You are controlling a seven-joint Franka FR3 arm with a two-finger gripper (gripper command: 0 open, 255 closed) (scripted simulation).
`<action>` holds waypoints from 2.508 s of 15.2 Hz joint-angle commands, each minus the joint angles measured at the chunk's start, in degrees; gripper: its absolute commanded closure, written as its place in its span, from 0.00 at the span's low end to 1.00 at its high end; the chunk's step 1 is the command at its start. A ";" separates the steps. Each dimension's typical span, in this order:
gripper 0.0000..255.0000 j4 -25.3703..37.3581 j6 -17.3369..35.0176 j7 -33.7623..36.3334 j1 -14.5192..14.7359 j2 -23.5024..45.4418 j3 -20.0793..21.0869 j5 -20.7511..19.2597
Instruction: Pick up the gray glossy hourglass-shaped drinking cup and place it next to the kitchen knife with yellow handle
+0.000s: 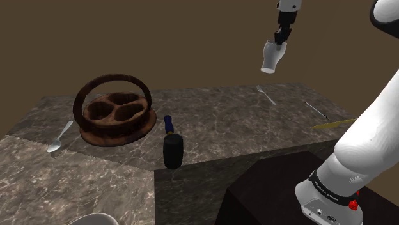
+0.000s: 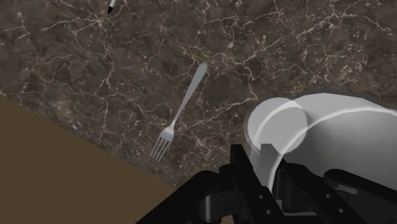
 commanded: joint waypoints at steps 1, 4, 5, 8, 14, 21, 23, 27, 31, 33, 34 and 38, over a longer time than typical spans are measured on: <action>1.00 -1.54 0.80 -2.38 -1.25 -1.05 -1.11 -0.30; 1.00 -3.10 1.56 -6.01 -3.19 -2.29 -2.89 -0.70; 1.00 -3.47 1.79 -7.26 -3.84 -2.58 -3.51 -0.81; 1.00 -4.16 2.42 -11.12 -5.86 -3.10 -5.40 -1.00; 1.00 -3.63 3.37 -19.35 -10.09 -2.44 -9.43 -0.61; 1.00 0.31 3.84 -29.85 -15.76 1.45 -14.17 1.76; 1.00 2.15 3.76 -33.01 -17.66 3.22 -15.43 2.93; 1.00 6.93 3.16 -39.43 -22.05 7.68 -17.65 5.96; 1.00 13.46 1.71 -45.75 -27.56 13.32 -19.15 9.83; 1.00 17.57 0.56 -48.75 -30.84 16.59 -19.55 12.00; 1.00 19.89 -0.15 -50.17 -32.63 18.35 -19.65 13.13; 1.00 31.21 -4.04 -55.02 -40.65 26.15 -19.37 17.76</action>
